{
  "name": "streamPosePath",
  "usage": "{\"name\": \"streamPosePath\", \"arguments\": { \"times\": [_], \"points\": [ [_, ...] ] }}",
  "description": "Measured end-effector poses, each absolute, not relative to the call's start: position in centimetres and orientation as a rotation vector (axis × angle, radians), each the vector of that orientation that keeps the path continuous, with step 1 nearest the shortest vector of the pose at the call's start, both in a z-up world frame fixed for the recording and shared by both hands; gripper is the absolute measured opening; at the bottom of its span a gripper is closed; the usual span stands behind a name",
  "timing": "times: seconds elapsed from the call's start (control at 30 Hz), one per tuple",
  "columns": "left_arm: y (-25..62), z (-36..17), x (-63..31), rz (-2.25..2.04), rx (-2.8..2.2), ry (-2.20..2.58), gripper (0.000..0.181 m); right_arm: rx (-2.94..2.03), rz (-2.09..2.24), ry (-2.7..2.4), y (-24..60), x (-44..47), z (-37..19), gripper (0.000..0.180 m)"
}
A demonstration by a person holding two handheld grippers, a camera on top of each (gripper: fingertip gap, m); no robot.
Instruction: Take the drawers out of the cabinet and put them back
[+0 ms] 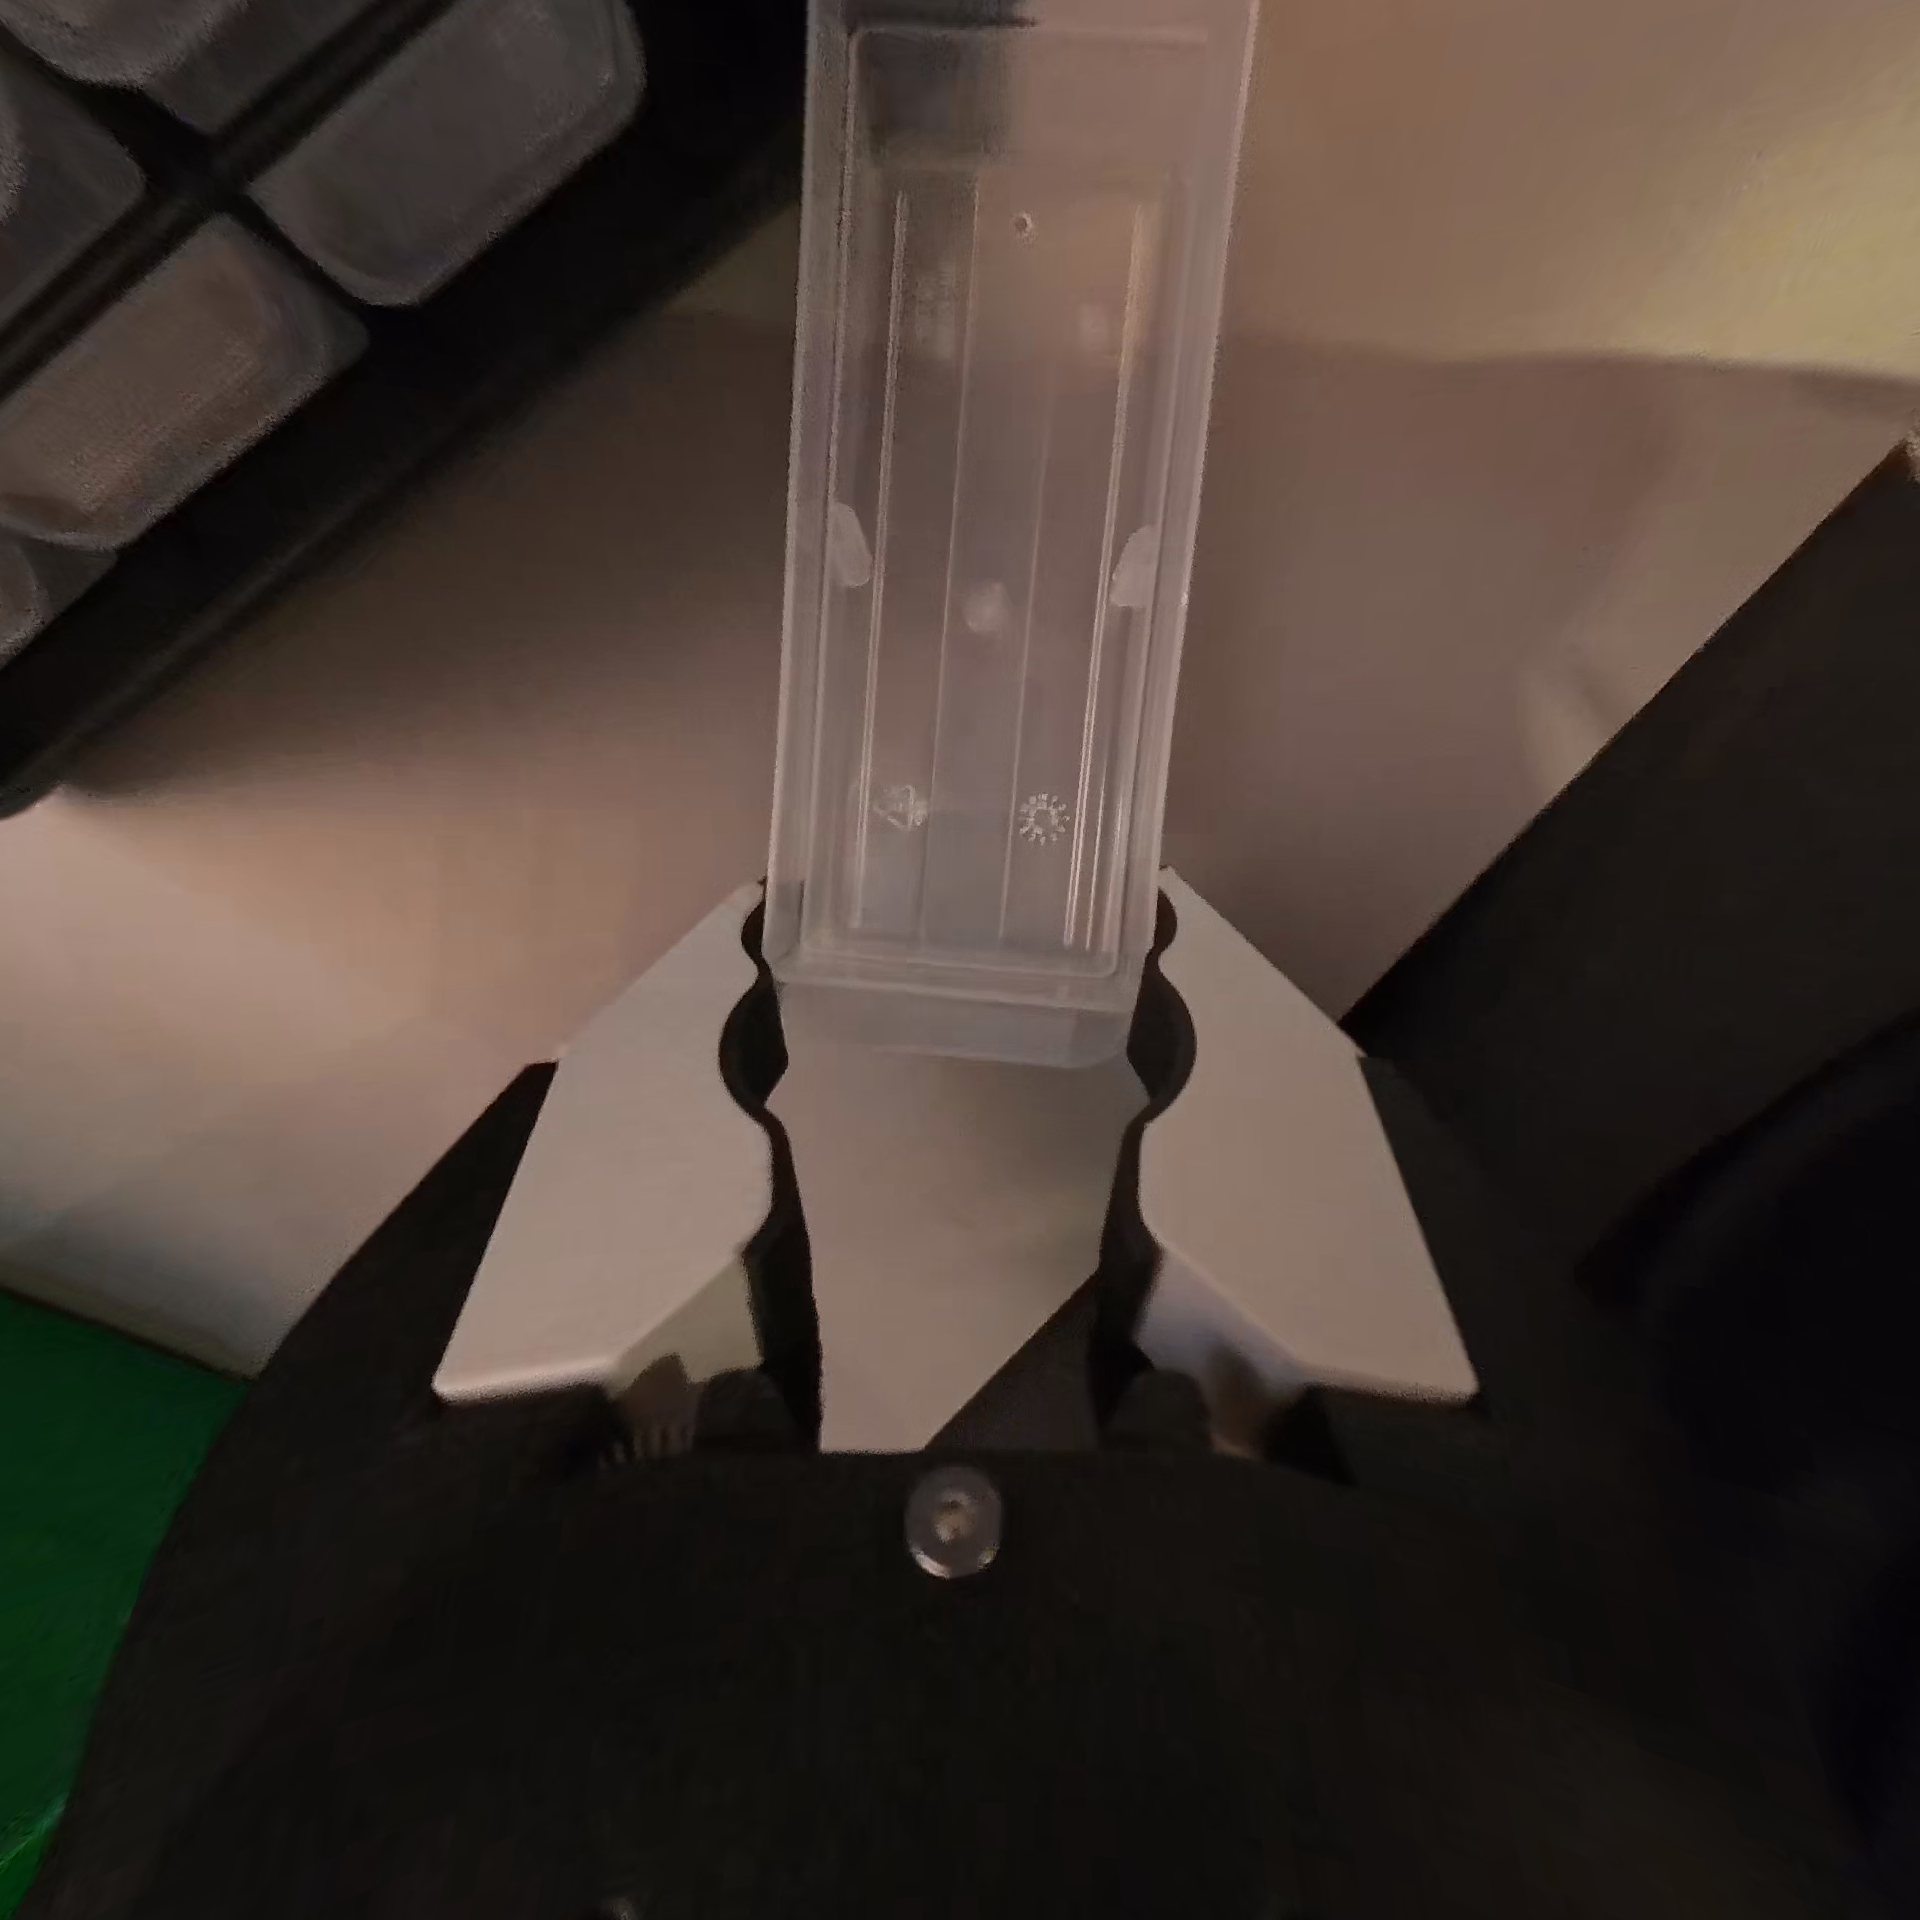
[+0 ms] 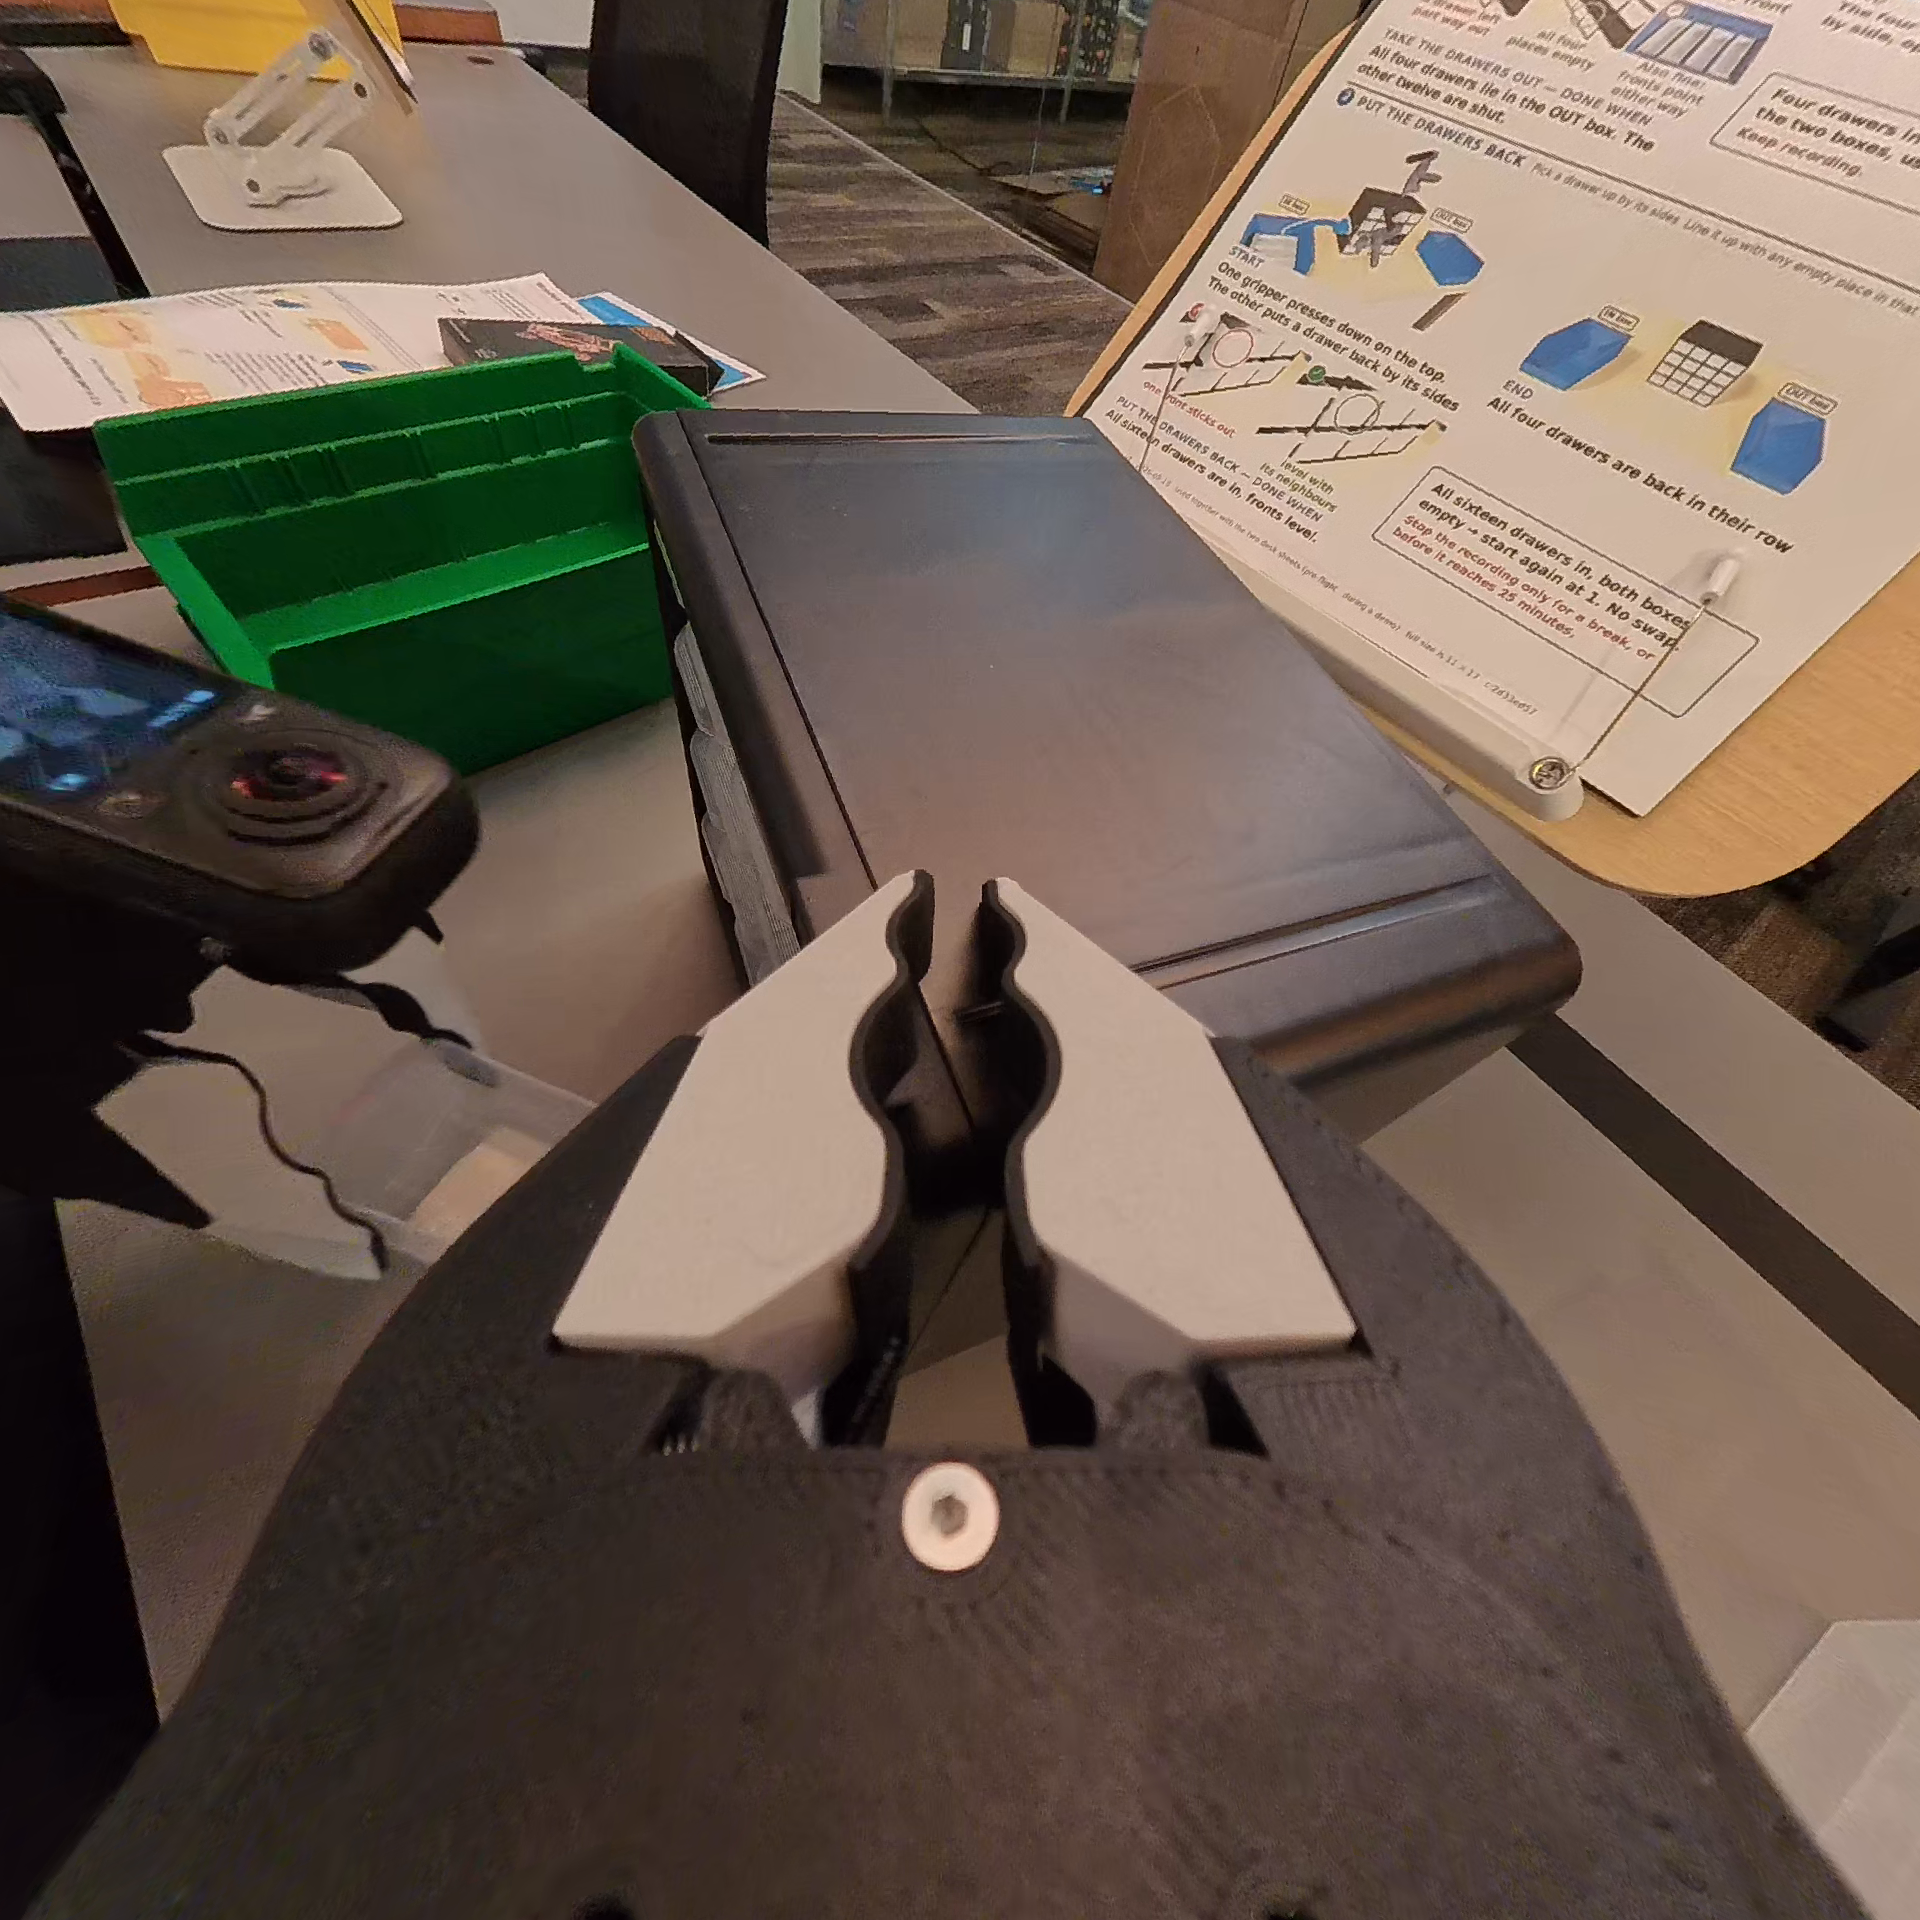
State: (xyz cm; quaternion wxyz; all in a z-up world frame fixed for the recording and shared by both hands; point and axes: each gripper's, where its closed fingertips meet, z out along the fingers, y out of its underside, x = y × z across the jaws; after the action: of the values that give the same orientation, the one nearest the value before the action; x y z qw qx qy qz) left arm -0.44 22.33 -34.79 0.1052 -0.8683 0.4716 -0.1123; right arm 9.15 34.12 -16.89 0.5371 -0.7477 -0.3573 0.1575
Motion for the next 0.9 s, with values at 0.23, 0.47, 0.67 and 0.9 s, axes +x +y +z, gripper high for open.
{"name": "streamPosePath", "arguments": {
  "times": [0.23, 0.47, 0.67, 0.9],
  "points": [
    [23.0, -35.2, -0.3, -0.245, -2.698, 1.376, 0.065, -1.777, 0.378, -0.852, 34.1, 9.2, -16.9, 0.007],
    [23.2, -33.7, 0.7, -0.354, -2.703, 1.265, 0.065, -1.776, 0.391, -0.847, 34.2, 9.3, -16.9, 0.007],
    [24.1, -32.3, 1.0, -0.390, -2.650, 1.170, 0.065, -1.777, 0.394, -0.846, 34.2, 9.3, -16.9, 0.007],
    [25.0, -32.5, 1.8, -0.404, -2.586, 1.040, 0.065, -1.777, 0.394, -0.845, 34.2, 9.3, -16.9, 0.007]
  ]
}}
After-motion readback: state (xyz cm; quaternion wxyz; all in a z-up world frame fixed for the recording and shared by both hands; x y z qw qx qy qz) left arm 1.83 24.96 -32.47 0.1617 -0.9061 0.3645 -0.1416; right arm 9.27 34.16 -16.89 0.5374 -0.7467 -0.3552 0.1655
